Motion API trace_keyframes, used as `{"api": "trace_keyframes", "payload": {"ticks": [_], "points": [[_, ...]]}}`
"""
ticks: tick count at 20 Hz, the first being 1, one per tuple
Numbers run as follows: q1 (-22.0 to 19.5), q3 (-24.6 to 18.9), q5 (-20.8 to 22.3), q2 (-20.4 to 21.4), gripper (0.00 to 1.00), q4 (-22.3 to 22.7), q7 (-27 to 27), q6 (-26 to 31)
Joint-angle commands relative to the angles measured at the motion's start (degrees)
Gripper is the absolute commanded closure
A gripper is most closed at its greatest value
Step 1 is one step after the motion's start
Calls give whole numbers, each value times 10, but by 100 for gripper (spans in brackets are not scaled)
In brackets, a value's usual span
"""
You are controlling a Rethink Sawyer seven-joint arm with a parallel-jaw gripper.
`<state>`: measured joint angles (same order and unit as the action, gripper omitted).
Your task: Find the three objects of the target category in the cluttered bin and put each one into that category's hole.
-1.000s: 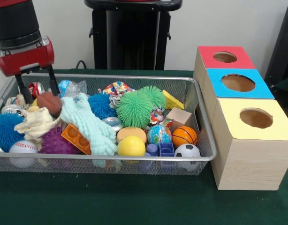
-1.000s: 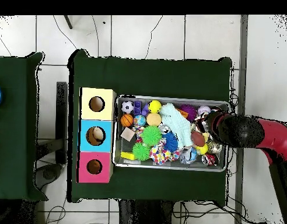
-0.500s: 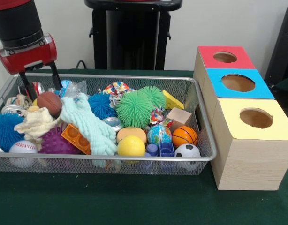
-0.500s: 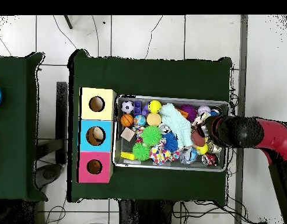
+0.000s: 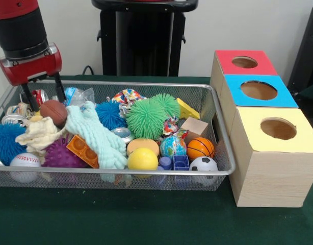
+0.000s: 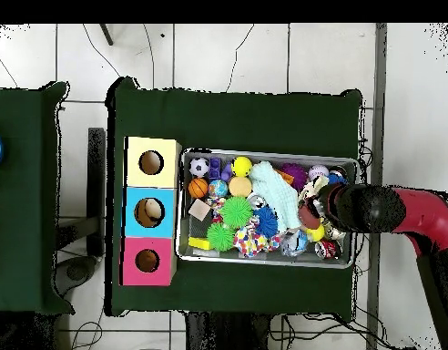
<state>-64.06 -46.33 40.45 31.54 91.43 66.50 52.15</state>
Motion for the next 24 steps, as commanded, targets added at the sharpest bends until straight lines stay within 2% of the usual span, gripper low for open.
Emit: {"api": "trace_keyframes", "payload": {"ticks": [1,3,14,20,24], "points": [[9,-14,55,-41,0,24,-146,-52],[18,-5,59,-44,0,22,-121,-53],[45,17,76,-60,0,17,-92,-49],[57,42,84,-43,0,13,-91,-12],[67,54,97,-16,0,11,-114,12]]}}
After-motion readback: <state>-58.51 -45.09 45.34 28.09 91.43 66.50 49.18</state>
